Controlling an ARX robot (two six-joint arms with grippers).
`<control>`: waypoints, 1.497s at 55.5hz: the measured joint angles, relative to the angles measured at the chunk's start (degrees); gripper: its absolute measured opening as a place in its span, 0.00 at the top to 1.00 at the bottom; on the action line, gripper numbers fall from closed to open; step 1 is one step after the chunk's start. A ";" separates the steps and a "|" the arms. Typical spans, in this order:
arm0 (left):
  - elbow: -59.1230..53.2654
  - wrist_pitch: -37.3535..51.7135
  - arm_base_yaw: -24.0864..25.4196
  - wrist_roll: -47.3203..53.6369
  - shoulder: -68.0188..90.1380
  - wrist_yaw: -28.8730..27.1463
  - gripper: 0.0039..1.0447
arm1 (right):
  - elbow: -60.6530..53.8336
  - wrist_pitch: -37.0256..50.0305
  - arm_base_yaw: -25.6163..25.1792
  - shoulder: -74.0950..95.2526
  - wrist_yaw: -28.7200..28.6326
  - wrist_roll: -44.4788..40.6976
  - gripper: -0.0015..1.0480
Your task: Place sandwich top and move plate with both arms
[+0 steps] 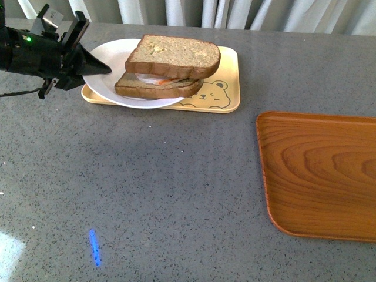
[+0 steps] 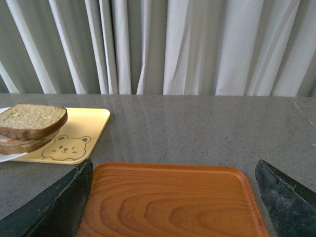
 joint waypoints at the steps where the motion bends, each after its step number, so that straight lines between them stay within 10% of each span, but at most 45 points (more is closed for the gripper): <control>1: 0.26 -0.15 -0.04 0.07 0.17 -0.02 0.98 | 0.00 0.00 0.00 0.00 0.00 0.02 0.09; 49: 14.49 -6.73 -0.76 2.08 9.09 0.66 0.97 | 0.00 0.00 0.00 0.00 0.00 0.00 0.09; 83: 14.45 -7.72 1.90 4.98 8.48 2.67 0.07 | 0.00 0.00 0.00 0.00 0.00 0.00 0.09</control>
